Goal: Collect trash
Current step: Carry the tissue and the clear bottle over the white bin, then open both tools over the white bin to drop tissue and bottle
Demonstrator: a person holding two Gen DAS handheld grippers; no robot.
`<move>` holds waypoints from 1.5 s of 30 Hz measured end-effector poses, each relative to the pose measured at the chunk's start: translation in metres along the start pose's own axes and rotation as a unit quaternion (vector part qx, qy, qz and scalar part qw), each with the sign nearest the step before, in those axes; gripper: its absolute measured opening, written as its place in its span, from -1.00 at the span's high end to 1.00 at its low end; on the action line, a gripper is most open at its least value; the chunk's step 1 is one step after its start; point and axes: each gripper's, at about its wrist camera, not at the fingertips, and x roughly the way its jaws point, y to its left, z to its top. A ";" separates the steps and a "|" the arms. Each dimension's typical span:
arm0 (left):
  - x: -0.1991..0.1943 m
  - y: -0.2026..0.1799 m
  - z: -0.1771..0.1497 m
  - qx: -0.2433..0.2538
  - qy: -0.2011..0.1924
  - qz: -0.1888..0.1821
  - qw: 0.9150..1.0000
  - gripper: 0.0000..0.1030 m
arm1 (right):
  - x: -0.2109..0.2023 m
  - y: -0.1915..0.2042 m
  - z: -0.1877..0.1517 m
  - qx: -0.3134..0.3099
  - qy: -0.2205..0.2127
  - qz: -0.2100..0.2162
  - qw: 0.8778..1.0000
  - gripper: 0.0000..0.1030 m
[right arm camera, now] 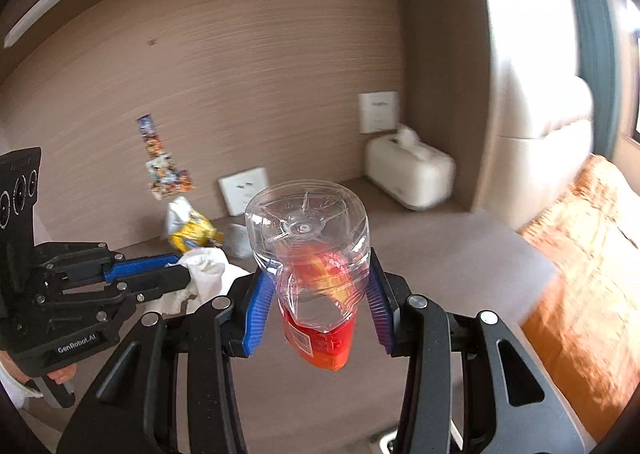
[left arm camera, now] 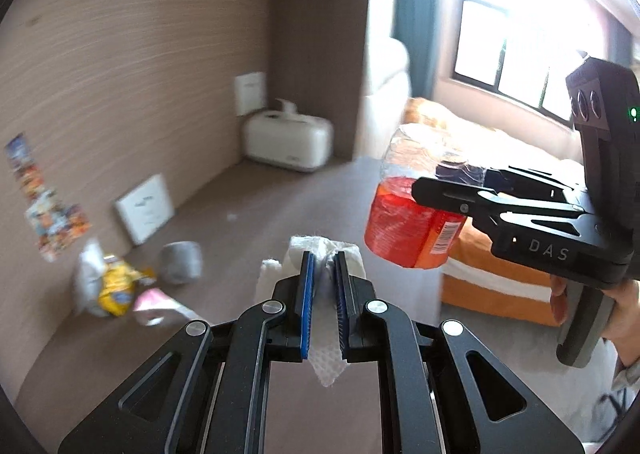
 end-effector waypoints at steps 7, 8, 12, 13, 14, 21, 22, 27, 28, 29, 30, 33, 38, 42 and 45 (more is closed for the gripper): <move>0.036 -0.068 0.006 0.044 0.022 -0.067 0.997 0.81 | -0.040 -0.061 -0.032 0.044 0.012 -0.064 0.997 0.12; 0.041 -0.077 0.006 0.050 0.025 -0.076 0.996 0.81 | -0.045 -0.069 -0.037 0.051 0.013 -0.072 0.996 0.12; 0.066 -0.116 0.006 0.075 0.043 -0.112 0.990 0.81 | -0.060 -0.098 -0.055 0.076 0.020 -0.100 0.992 0.12; 0.074 -0.126 0.005 0.080 0.051 -0.121 0.988 0.81 | -0.063 -0.105 -0.060 0.083 0.023 -0.106 0.991 0.12; 0.083 -0.137 0.003 0.086 0.058 -0.130 0.986 0.81 | -0.067 -0.113 -0.065 0.089 0.025 -0.113 0.989 0.12; 0.141 -0.190 -0.019 0.118 0.113 -0.165 0.973 0.81 | -0.064 -0.161 -0.108 0.132 0.059 -0.138 0.980 0.13; 0.151 -0.197 -0.024 0.123 0.121 -0.167 0.971 0.81 | -0.060 -0.169 -0.119 0.140 0.068 -0.142 0.978 0.13; 0.198 -0.217 -0.051 0.128 0.163 -0.179 0.962 0.81 | -0.036 -0.199 -0.165 0.170 0.106 -0.148 0.969 0.13; 0.208 -0.221 -0.058 0.131 0.170 -0.179 0.960 0.81 | -0.032 -0.203 -0.172 0.174 0.110 -0.148 0.967 0.13; 0.218 -0.225 -0.066 0.135 0.177 -0.178 0.959 0.81 | -0.025 -0.210 -0.184 0.178 0.117 -0.150 0.965 0.13; 0.226 -0.228 -0.073 0.137 0.184 -0.179 0.957 0.81 | -0.021 -0.214 -0.191 0.181 0.122 -0.152 0.964 0.13; 0.257 -0.233 -0.097 0.142 0.204 -0.173 0.953 0.81 | 0.002 -0.233 -0.225 0.197 0.141 -0.148 0.959 0.13; 0.315 -0.235 -0.141 0.118 0.238 -0.168 0.949 0.81 | 0.046 -0.254 -0.281 0.215 0.177 -0.133 0.951 0.13; 0.352 -0.238 -0.173 0.115 0.258 -0.168 0.944 0.81 | 0.077 -0.260 -0.316 0.219 0.197 -0.124 0.948 0.13; 0.380 -0.237 -0.201 0.116 0.272 -0.169 0.940 0.81 | 0.101 -0.270 -0.344 0.225 0.213 -0.128 0.942 0.13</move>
